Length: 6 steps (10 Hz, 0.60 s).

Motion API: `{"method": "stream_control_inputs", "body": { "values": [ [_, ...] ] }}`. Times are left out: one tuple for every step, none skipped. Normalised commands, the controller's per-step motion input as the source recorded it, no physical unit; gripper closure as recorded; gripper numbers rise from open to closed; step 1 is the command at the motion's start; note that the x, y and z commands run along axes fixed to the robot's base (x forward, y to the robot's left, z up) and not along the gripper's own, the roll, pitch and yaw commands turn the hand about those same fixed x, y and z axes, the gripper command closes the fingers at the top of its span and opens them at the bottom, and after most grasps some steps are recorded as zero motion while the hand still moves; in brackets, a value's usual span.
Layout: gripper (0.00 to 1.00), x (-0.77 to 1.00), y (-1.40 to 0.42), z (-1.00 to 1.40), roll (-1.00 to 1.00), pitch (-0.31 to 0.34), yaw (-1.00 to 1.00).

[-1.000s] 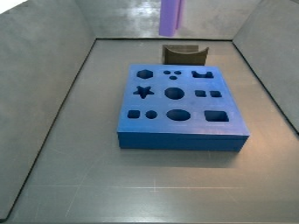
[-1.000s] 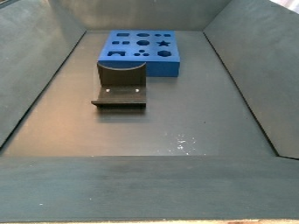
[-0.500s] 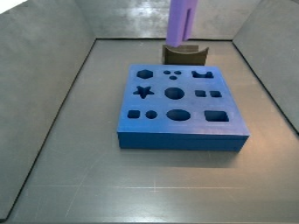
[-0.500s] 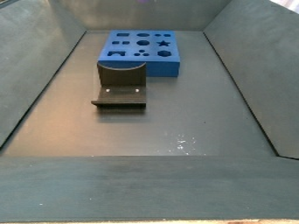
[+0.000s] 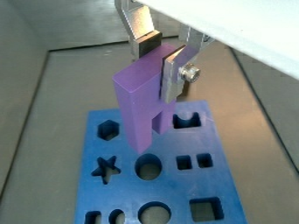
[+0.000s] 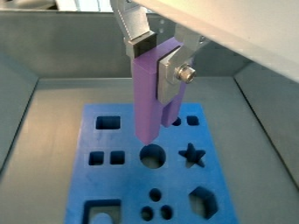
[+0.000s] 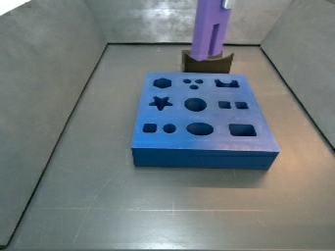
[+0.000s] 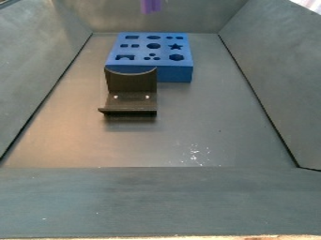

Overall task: Pick up the double-square object. Move to above the board. Insert the double-square object.
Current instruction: Insert the double-square object.

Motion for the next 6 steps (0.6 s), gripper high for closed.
{"method": "stream_control_inputs", "body": {
  "values": [
    [1.00,0.51,-0.10,-0.27,-0.12,0.000,-0.54],
    [1.00,0.38,-0.07,-0.32,-0.08,0.000,-0.67],
    [1.00,0.38,-0.07,-0.33,-0.06,0.000,-0.67],
    [1.00,0.37,-0.07,-0.35,-0.04,0.000,-0.67],
    [1.00,0.35,-0.05,-0.39,-0.01,0.000,-0.69],
    [1.00,0.34,-0.03,-0.43,0.00,0.000,-0.70]
  ]
}}
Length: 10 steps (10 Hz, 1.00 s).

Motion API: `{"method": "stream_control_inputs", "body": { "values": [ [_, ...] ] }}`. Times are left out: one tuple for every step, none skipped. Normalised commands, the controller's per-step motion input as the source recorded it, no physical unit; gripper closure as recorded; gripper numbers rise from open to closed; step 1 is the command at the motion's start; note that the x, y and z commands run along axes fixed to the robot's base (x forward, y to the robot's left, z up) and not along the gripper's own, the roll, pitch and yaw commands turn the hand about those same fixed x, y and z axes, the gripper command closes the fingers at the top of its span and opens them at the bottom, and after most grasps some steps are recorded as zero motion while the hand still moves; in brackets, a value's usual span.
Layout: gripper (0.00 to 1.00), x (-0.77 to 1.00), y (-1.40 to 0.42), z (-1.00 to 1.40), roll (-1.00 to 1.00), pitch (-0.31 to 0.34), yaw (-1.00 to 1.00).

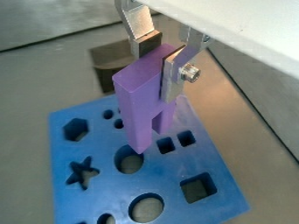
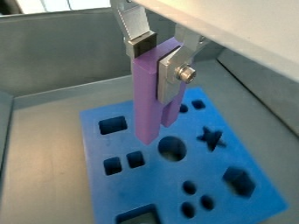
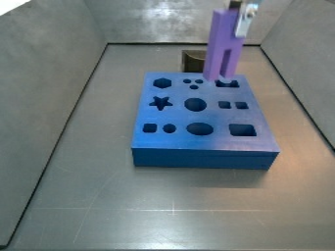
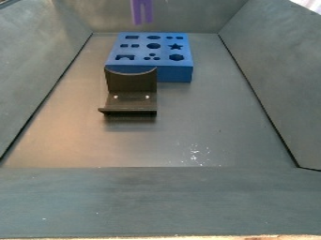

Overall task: Pick up the double-square object. Move to above the board. Insert the double-square object.
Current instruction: Insert the double-square object.

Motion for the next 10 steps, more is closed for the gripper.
{"method": "stream_control_inputs", "body": {
  "values": [
    [1.00,0.34,-0.02,-0.49,0.00,0.000,-0.70],
    [1.00,0.30,0.00,-0.52,0.00,0.000,-0.75],
    [1.00,0.28,0.00,-0.52,0.00,0.000,-0.79],
    [1.00,0.32,0.00,-0.44,0.00,0.000,-0.77],
    [1.00,0.40,0.00,-0.38,0.00,0.000,-0.69],
    [1.00,0.42,0.00,-0.36,0.00,0.000,-0.66],
    [1.00,0.41,0.00,-0.33,0.00,0.000,-0.66],
    [1.00,0.41,-0.01,-0.23,0.00,0.040,-0.60],
    [1.00,0.27,-0.07,0.00,0.15,0.320,-0.31],
    [1.00,0.00,0.00,-0.03,0.00,0.000,0.00]
  ]
}}
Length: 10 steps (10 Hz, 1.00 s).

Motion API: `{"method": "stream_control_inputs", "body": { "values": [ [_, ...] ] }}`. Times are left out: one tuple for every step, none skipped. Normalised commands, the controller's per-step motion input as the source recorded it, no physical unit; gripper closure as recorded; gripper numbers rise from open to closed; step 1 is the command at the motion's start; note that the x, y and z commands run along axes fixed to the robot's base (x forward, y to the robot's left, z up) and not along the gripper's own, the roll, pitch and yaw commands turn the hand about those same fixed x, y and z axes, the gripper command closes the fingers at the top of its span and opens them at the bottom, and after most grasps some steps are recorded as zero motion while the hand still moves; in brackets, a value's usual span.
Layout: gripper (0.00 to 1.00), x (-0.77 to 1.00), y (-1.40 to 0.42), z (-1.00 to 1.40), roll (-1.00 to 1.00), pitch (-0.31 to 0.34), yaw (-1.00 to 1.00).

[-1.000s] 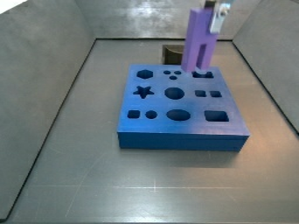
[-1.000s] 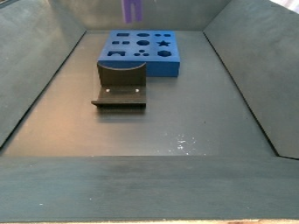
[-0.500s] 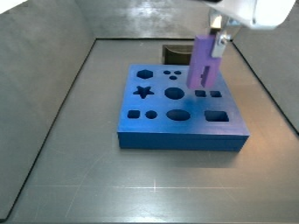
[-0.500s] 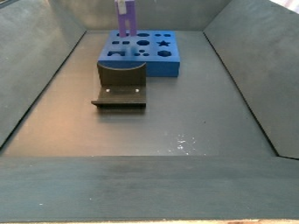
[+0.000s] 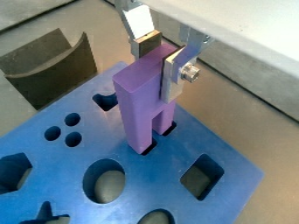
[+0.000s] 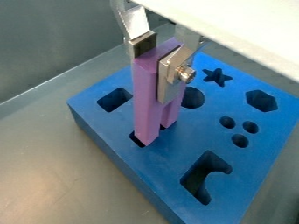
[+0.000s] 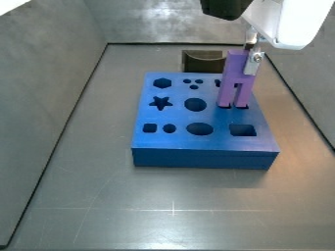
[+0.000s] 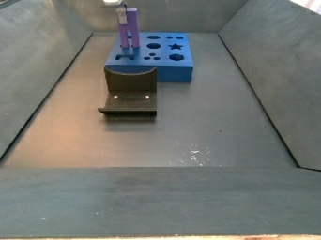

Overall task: Pick up the double-square object. Move to above the board. Insert the double-square object.
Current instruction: Insert the double-square object.

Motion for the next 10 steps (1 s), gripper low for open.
{"method": "stream_control_inputs", "body": {
  "values": [
    [1.00,-0.03,-0.12,-0.15,0.10,-0.051,0.17],
    [1.00,-0.02,-0.17,-0.21,0.23,-0.114,0.33],
    [1.00,0.00,-0.09,-0.22,0.17,-0.083,0.34],
    [1.00,0.00,-0.04,-0.23,0.11,-0.106,0.30],
    [1.00,0.00,0.00,-0.15,0.02,0.000,0.02],
    [1.00,0.09,0.00,-0.10,0.00,0.000,-0.05],
    [1.00,0.14,0.00,-0.11,0.00,0.037,-0.24],
    [1.00,0.16,0.00,-0.10,0.00,0.117,-0.49],
    [1.00,0.17,0.00,-0.11,0.00,0.126,-0.49],
    [1.00,0.13,0.00,-0.16,0.00,0.063,-0.39]
  ]
}}
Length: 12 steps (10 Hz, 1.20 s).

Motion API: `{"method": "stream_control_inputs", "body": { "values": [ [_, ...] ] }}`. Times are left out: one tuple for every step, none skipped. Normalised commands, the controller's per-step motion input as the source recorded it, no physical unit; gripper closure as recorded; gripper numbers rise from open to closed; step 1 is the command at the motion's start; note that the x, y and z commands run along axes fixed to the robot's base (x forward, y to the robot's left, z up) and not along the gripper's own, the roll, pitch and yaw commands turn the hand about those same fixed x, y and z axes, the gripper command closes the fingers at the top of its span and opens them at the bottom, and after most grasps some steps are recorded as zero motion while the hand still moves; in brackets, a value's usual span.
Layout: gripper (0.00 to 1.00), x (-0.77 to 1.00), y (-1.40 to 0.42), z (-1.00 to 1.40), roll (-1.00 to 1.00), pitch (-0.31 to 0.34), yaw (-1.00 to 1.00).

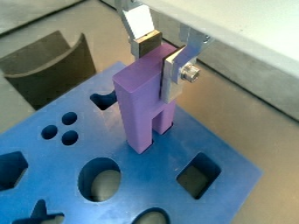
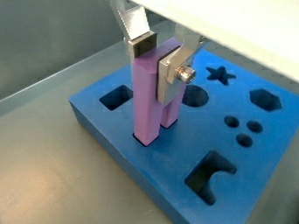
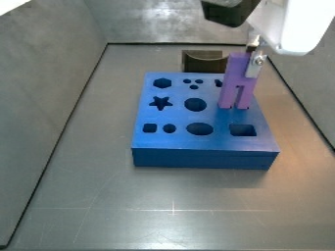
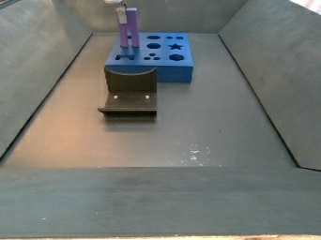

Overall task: Pick up the double-square object. Move to above the board. Insert the double-square object.
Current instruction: Insert the double-square object.

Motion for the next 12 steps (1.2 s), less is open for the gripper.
{"method": "stream_control_inputs", "body": {
  "values": [
    [1.00,0.03,0.00,-0.24,0.00,0.000,-0.26],
    [1.00,0.00,0.00,-0.32,0.02,-0.006,-0.11],
    [1.00,-0.06,0.00,-0.47,0.05,-0.131,-0.04],
    [1.00,-0.08,0.00,-0.48,0.05,-0.149,-0.02],
    [1.00,-0.02,0.00,-0.42,0.04,-0.074,-0.02],
    [1.00,0.00,-0.01,-0.33,0.05,-0.011,-0.03],
    [1.00,0.00,-0.02,-0.27,0.04,0.000,-0.01],
    [1.00,0.00,-0.01,-0.25,0.02,0.000,-0.01],
    [1.00,0.00,-0.01,-0.25,0.00,0.000,-0.01],
    [1.00,0.00,0.00,-0.12,0.00,-0.034,-0.05],
    [1.00,0.00,0.00,0.00,0.00,-0.014,0.00],
    [1.00,0.00,0.00,0.00,0.00,0.000,0.00]
  ]
}}
